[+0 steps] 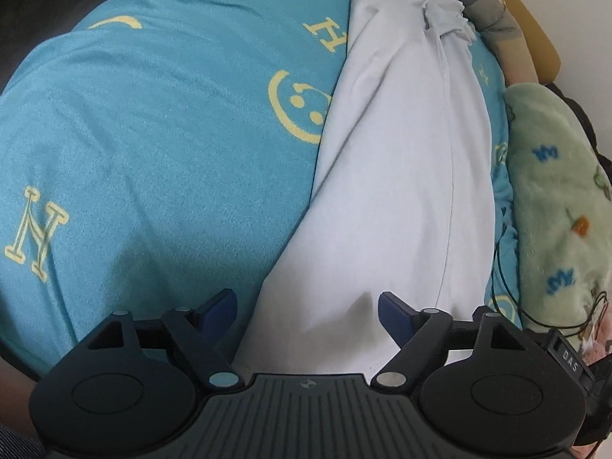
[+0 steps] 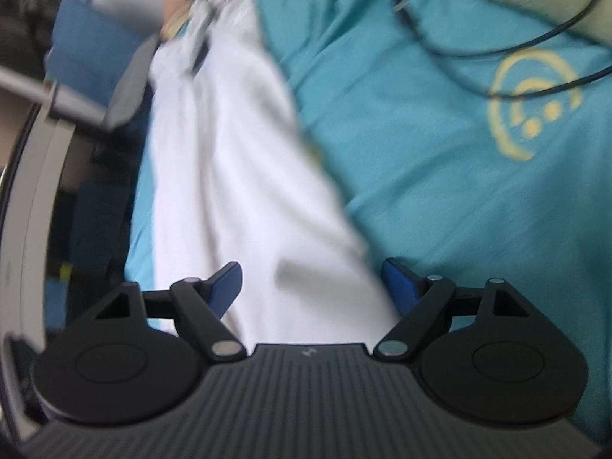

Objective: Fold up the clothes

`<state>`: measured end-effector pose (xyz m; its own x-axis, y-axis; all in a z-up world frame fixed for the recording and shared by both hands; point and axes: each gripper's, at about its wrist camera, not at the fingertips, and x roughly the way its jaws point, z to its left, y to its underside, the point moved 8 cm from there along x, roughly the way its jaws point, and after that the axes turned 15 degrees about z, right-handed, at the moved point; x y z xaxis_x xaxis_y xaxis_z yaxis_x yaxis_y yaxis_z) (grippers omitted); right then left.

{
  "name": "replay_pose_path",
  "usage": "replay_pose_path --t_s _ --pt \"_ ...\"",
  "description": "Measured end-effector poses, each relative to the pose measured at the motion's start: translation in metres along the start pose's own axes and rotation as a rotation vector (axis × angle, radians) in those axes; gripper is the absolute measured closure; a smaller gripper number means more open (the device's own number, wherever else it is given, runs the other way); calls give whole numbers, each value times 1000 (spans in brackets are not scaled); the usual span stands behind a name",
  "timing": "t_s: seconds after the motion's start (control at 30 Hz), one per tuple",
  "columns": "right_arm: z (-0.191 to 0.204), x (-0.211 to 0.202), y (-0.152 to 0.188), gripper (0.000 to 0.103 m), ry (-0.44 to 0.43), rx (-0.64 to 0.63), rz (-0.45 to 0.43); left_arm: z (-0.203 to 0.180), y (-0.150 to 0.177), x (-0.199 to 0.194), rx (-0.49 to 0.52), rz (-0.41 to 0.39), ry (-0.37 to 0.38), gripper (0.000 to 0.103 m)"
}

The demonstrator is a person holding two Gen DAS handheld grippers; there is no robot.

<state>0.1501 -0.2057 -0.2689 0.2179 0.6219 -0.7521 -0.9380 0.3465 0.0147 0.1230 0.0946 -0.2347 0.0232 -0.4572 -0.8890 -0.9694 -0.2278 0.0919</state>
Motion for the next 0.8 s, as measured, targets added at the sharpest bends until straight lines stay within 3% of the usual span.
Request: replay_pose_path --t_s 0.03,0.1,0.13,0.2,0.3,0.37,0.43,0.6,0.7,0.8 --pt "2 2 6 28 0 -1 17 1 2 -1 0 10 -2 42" --pt "8 4 17 45 41 -24 38 3 7 0 -23 55 22 82" --pt "12 5 21 50 84 -50 43 4 9 0 -43 81 44 88" --pt "17 5 29 78 159 -83 54 5 7 -9 -68 68 75 98" --pt "27 -8 34 92 193 -111 7 3 5 -37 -93 17 174 99" --pt "38 -25 34 93 171 -127 -49 0 4 -62 -104 -29 247 99" --pt "58 -51 32 93 109 -177 -150 -8 1 -93 -107 -87 309 100" --pt "112 -118 27 94 -51 -204 -291 -38 -4 -178 -44 -211 447 100" --pt "138 -154 35 94 -104 -256 -358 -52 10 -215 10 -266 506 100" --pt "148 -181 52 95 -139 -310 -396 -41 44 -232 45 -294 512 100"
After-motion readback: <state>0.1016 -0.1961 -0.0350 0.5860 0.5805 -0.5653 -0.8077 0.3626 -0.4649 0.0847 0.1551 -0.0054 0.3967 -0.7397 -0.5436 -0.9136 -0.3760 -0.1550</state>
